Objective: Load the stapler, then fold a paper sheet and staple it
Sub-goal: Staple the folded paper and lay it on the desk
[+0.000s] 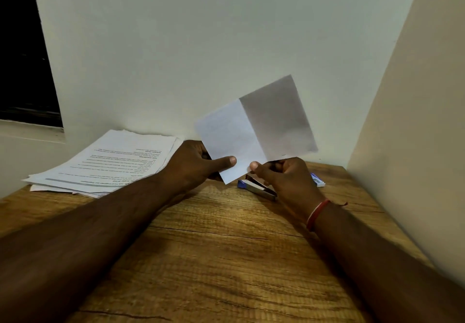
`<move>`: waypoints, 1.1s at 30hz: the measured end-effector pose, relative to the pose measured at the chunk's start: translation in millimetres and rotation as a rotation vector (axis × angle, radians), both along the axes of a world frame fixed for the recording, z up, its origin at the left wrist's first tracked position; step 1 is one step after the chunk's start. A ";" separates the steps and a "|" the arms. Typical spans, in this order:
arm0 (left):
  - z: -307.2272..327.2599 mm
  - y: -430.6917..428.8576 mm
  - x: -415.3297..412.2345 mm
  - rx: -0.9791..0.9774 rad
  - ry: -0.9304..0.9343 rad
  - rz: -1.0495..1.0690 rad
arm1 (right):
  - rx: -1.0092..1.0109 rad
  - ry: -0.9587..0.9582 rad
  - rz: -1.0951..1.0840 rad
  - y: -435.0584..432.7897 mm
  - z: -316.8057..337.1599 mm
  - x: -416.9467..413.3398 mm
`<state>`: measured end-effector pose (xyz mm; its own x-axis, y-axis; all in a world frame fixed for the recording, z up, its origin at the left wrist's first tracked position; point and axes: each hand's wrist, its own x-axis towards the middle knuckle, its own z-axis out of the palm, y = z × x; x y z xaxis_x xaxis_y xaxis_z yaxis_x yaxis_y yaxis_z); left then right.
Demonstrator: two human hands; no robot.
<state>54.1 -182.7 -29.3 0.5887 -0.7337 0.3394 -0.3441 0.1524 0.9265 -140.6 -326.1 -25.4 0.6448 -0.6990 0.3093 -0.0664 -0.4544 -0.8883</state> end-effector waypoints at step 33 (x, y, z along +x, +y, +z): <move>5.0 0.9 -4.5 -0.061 -0.129 0.144 | 0.155 0.040 0.350 -1.3 -10.2 1.9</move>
